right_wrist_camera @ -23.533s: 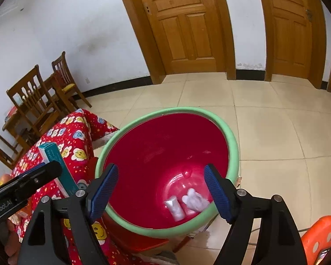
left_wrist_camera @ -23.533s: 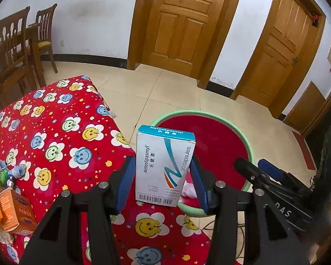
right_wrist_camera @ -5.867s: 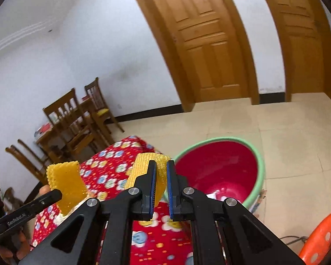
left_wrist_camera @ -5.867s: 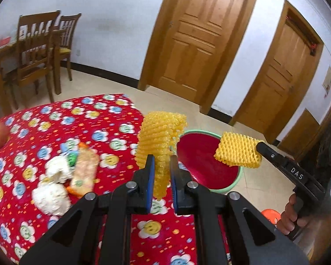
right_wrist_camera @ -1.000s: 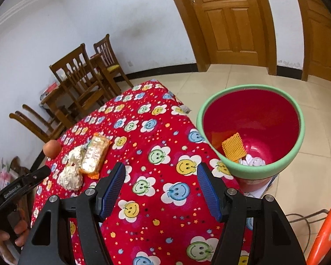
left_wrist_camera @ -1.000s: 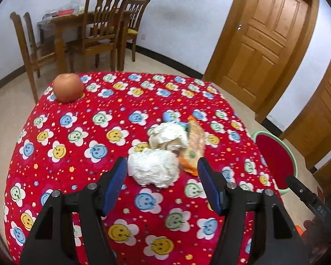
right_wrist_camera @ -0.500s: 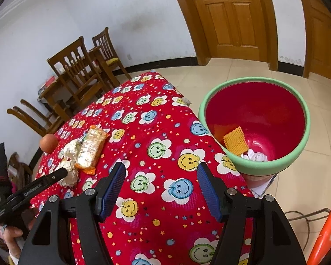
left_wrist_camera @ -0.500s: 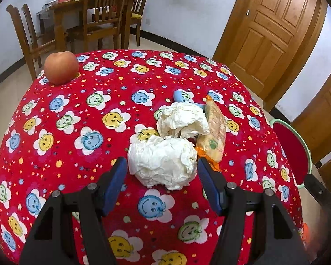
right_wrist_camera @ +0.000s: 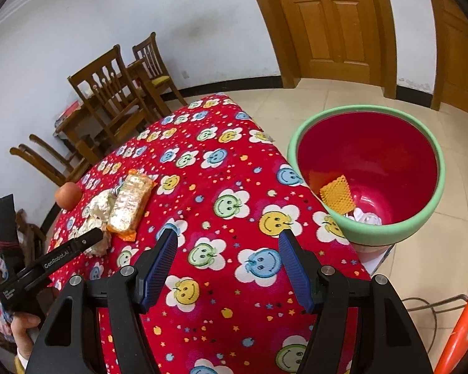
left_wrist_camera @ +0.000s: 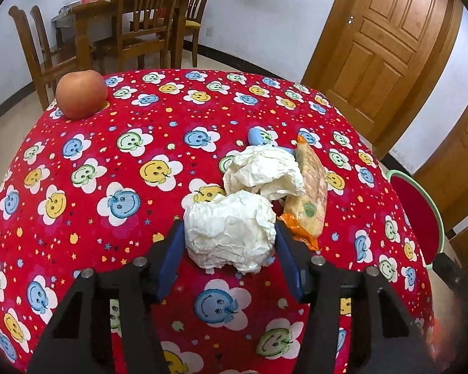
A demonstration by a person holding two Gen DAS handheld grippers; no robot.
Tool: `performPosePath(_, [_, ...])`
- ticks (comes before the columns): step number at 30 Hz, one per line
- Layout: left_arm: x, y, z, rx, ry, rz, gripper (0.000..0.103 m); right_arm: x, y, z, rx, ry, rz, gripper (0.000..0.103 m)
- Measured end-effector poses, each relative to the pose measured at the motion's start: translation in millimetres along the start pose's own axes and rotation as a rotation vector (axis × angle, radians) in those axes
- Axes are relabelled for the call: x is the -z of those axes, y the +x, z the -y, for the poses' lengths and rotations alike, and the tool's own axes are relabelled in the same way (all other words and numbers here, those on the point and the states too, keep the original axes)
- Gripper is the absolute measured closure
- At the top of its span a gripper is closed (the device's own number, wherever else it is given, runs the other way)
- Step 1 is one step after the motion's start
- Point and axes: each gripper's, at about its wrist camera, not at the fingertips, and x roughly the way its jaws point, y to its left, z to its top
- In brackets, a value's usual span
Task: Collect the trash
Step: 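Grasp the crumpled white tissue wad with the left tool, then grasp the clear snack wrapper with the right tool while the left tool holds the tissue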
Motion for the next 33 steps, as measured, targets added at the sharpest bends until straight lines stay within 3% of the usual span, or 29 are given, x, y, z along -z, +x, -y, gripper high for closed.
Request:
performPosePath(7, [-1.6,-23.4,-14.2,0.009,-0.029,0.047,0.047,-8.3,4.3,-28.2,-0.029,-0.056,0.008,0.034])
performPosePath(12, [-4.1,-36.8,-29.6,-0.043,-0.049,0.076,0.047,-9.6,16.3,-57.5,-0.066,-0.105,-0.01,0.034])
performPosePath(21, [0.1,-42.6,-58.4,-0.085,-0.102,0.09,0.047,-12.9,63.4,-104.7,-0.126,-0.144,-0.098,0.034])
performPosePath(33, [3.3,-39.3,-69.8,-0.065,-0.129,0.083,0.047,-8.9,117.3,-130.5,-0.056,-0.187,-0.174,0.034])
